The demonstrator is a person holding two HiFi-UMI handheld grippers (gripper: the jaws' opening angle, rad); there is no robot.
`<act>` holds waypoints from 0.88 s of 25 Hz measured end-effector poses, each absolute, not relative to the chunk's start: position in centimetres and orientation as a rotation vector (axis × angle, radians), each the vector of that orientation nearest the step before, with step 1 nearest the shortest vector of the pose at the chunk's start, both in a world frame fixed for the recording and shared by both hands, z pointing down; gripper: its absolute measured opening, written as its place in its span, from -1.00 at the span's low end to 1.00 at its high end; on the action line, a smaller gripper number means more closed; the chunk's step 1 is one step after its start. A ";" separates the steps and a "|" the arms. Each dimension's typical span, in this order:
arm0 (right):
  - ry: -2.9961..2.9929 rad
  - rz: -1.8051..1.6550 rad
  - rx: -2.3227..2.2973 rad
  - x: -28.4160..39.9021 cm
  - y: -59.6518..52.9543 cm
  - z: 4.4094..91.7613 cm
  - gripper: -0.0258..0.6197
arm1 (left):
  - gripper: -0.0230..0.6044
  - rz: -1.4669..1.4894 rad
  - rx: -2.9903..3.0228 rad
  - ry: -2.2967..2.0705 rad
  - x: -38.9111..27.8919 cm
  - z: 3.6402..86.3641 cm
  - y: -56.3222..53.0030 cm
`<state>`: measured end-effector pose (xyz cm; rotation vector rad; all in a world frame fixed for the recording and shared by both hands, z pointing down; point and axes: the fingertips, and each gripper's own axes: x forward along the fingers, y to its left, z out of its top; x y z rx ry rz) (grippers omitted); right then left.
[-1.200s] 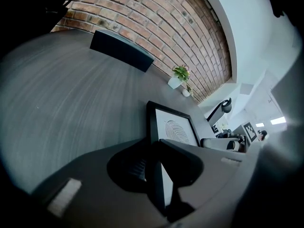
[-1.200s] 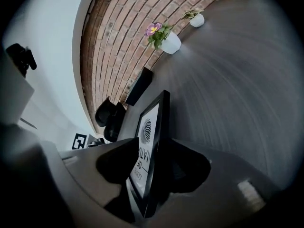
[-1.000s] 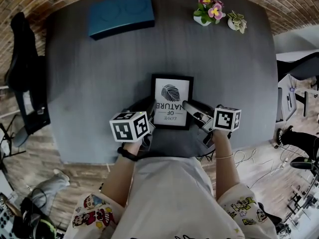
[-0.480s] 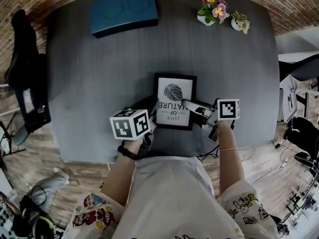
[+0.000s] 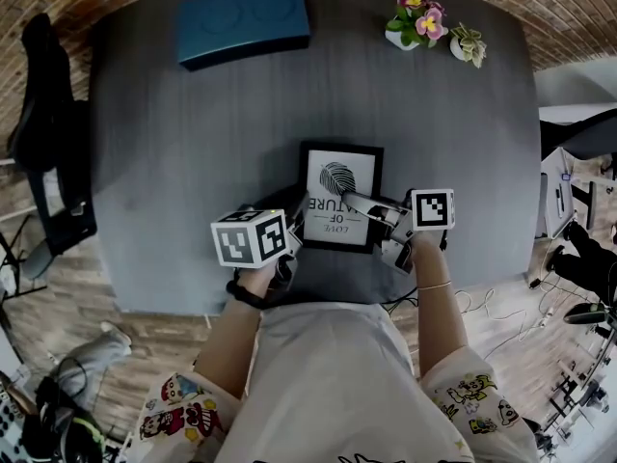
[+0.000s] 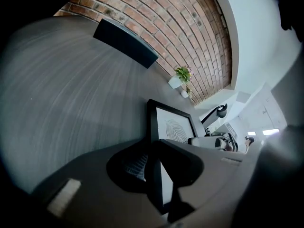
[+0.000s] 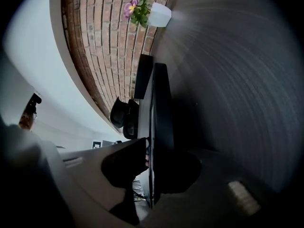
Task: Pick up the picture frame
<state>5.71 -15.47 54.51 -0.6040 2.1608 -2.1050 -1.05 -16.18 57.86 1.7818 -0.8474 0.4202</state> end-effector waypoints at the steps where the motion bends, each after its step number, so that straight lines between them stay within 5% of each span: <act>1: 2.163 -2.107 -0.608 5.8 -15.4 54.6 -0.68 | -0.66 0.418 1.780 -0.844 -1.0 57.9 -16.2; 3: 2.165 -2.115 -0.622 5.9 -15.3 54.9 -0.84 | -0.65 0.412 1.776 -0.836 -1.0 57.9 -16.2; 22: 2.239 -2.057 -0.683 5.7 -15.2 53.6 -0.88 | -0.65 0.205 1.830 -0.926 -2.8 55.5 -17.0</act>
